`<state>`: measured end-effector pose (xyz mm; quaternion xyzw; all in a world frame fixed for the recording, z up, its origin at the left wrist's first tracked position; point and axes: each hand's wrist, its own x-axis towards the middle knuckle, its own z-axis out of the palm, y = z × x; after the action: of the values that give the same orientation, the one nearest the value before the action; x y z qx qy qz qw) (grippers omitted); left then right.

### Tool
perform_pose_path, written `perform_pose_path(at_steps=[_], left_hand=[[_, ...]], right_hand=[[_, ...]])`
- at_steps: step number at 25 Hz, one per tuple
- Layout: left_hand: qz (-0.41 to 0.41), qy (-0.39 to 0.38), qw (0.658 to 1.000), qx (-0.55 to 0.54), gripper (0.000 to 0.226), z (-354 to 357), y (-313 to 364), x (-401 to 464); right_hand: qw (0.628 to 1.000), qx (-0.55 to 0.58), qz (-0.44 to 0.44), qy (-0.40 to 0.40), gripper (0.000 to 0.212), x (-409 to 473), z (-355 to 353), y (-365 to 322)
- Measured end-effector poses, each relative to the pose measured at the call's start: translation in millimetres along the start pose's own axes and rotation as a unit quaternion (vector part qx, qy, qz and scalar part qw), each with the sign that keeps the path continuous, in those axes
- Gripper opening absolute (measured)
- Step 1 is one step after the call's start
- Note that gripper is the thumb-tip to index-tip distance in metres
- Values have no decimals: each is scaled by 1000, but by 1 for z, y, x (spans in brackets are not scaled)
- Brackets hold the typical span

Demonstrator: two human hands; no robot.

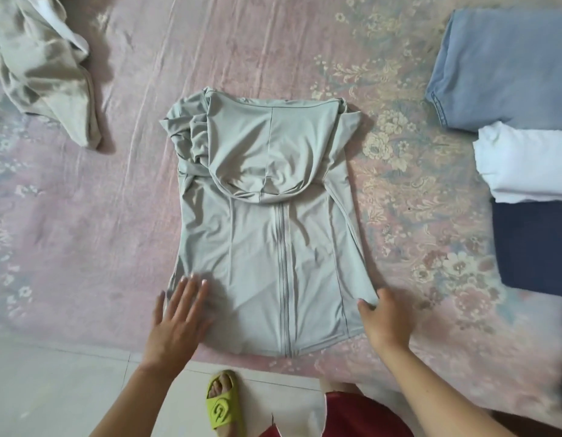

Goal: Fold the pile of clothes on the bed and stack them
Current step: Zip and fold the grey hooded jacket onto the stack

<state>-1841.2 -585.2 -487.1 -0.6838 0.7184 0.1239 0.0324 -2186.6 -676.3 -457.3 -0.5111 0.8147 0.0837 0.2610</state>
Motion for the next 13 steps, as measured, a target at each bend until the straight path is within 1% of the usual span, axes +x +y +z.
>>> perform_pose_path(at_steps=[1, 3, 4, 6, 7, 8, 10, 13], left_hand=[[-78, 16, 996, -41, 65, -3, -1, 0], [-215, 28, 965, -145, 56, -9, 2, 1], [-263, 31, 945, -193, 52, -11, 4, 2], [-322, -17, 909, -264, 42, -14, 6, 0], [-340, -28, 896, -285, 33, -14, 7, -4], [-342, -30, 891, -296, 22, -13, 8, -11], [-330, -38, 892, -306, 8, -12, 8, -22], [-327, -80, 903, -267, 12, -10, 1, -29]], right_hand=[[1000, -3, -2, 24, 25, -9, 0, -2], [996, -33, -44, 70, 21, -27, 6, -1], [990, -76, -97, 72, 25, -37, 9, 0], [954, -190, -221, 72, 46, -54, 22, 7], [934, -236, -259, 65, 52, -58, 25, 9], [920, -275, -275, 42, 50, -62, 26, 9], [907, -326, -268, -2, 40, -63, 22, 5], [916, -322, -225, -84, 40, -60, 19, 12]])
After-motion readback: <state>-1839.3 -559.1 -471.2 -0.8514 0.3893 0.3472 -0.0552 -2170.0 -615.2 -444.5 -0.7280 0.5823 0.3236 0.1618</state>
